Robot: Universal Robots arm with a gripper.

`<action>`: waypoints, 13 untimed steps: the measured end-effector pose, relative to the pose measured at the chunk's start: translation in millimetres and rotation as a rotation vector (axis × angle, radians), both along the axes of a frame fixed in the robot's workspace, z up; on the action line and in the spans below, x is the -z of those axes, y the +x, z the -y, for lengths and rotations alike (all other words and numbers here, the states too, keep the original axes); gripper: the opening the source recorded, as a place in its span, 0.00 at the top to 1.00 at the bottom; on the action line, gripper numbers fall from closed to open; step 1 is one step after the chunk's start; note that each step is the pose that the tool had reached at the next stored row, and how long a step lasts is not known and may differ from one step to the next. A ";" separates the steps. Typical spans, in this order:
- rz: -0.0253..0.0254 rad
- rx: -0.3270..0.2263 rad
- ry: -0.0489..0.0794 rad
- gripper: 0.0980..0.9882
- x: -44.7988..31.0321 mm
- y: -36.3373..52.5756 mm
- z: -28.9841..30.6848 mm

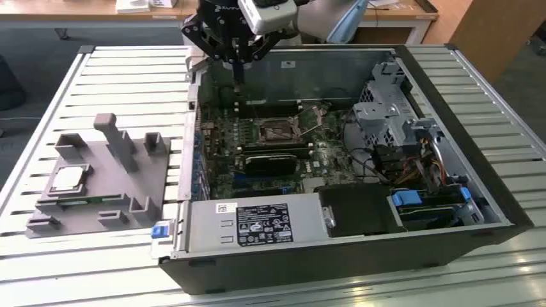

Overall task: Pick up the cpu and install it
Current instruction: 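Reach for the cpu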

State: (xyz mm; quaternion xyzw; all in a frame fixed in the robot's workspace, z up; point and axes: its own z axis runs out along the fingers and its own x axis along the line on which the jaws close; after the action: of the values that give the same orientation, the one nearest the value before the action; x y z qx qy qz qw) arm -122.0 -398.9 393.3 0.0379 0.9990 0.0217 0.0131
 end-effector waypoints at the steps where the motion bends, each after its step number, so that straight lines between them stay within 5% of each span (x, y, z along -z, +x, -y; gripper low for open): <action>1: 0.0000 0.000 0.000 0.99 0.0 0.0 0.0; 13: 0.0000 0.000 0.000 0.99 0.1 -3.1 0.0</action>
State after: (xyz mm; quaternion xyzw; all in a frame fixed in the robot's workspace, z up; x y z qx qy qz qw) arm -125.1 -398.9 393.2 0.0379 0.9990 0.0217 0.0131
